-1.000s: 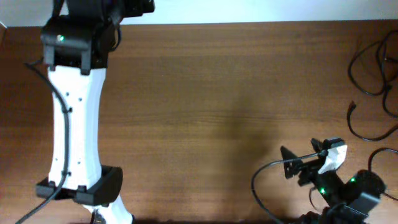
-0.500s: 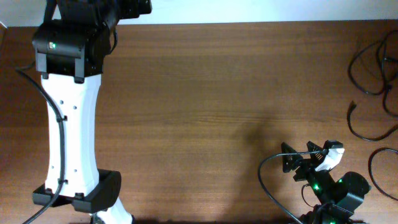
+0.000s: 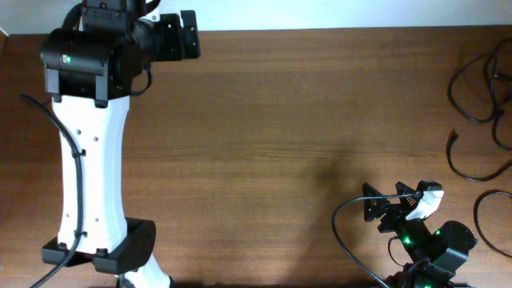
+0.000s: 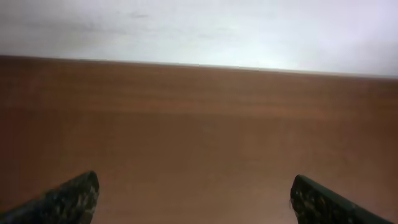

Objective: Untangle cables

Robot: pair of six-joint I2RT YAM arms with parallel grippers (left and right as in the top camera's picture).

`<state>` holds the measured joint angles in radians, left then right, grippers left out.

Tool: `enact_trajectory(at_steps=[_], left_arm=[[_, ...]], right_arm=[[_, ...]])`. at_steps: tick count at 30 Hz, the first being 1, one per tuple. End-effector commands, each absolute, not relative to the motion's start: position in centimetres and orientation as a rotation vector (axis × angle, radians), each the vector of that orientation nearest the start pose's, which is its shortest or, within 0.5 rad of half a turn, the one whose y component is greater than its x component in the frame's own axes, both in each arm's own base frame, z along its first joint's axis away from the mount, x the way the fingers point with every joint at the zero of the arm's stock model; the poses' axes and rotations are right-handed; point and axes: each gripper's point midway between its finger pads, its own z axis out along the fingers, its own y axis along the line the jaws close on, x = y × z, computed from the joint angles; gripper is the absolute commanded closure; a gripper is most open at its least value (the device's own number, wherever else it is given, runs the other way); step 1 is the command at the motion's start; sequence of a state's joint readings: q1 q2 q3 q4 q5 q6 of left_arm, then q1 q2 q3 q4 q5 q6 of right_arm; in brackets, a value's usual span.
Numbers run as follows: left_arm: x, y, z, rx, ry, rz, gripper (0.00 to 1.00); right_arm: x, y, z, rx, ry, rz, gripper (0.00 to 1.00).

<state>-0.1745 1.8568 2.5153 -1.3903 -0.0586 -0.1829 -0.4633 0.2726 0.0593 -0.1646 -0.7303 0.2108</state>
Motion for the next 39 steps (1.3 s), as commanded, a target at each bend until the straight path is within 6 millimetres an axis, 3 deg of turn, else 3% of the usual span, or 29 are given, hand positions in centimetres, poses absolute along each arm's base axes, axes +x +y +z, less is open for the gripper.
enact_trajectory(at_steps=[1, 3, 4, 6, 8, 10, 11, 15, 18, 21, 24, 27, 32, 36, 39], left_arm=[[42.9, -6.3, 46.5, -0.112, 2.067, -0.206, 0.02], [42.0, -5.0, 51.0, -0.152, 1.904, -0.175, 0.01], [39.8, -3.7, 54.1, -0.19, 1.805, -0.143, 0.01], [34.9, -2.1, 57.9, -0.224, 1.698, -0.126, 0.02], [29.8, -1.0, 59.7, -0.234, 1.646, -0.119, 0.02], [24.1, 1.5, 59.3, -0.298, 1.654, -0.036, 0.02], [22.6, 1.8, 58.8, -0.302, 1.668, -0.026, 0.02], [17.8, 2.6, 57.8, -0.307, 1.631, -0.035, 0.02], [15.7, 3.2, 56.5, -0.323, 1.543, -0.046, 0.02], [14.9, 3.4, 53.4, -0.328, 1.473, -0.066, 0.02], [15.4, 3.3, 47.9, -0.349, 1.395, -0.107, 0.01], [17.2, 3.1, 40.0, -0.381, 1.287, -0.16, 0.02], [20.0, 3.3, 33.0, -0.397, 1.101, -0.178, 0.02], [21.8, 3.3, 28.1, -0.411, 1.261, -0.129, 0.01], [23.0, 2.7, 21.8, -0.387, 1.506, -0.089, 0.02]], right_arm=[[23.5, 1.0, 11.5, 0.17, 1.879, 0.535, 0.01], [23.5, 1.0, 11.5, 0.17, 1.879, 0.535, 0.01], [23.5, 1.0, 11.5, 0.17, 1.879, 0.535, 0.01], [23.5, 1.0, 11.5, 0.17, 1.879, 0.535, 0.01], [23.5, 1.0, 11.5, 0.17, 1.879, 0.535, 0.01], [23.5, 1.0, 11.5, 0.17, 1.879, 0.535, 0.01], [23.5, 1.0, 11.5, 0.17, 1.879, 0.535, 0.01], [23.5, 1.0, 11.5, 0.17, 1.879, 0.535, 0.01], [23.5, 1.0, 11.5, 0.17, 1.879, 0.535, 0.01], [23.5, 1.0, 11.5, 0.17, 1.879, 0.535, 0.01], [23.5, 1.0, 11.5, 0.17, 1.879, 0.535, 0.01], [23.5, 1.0, 11.5, 0.17, 1.879, 0.535, 0.01], [23.5, 1.0, 11.5, 0.17, 1.879, 0.535, 0.01], [23.5, 1.0, 11.5, 0.17, 1.879, 0.535, 0.01], [23.5, 1.0, 11.5, 0.17, 1.879, 0.535, 0.01]])
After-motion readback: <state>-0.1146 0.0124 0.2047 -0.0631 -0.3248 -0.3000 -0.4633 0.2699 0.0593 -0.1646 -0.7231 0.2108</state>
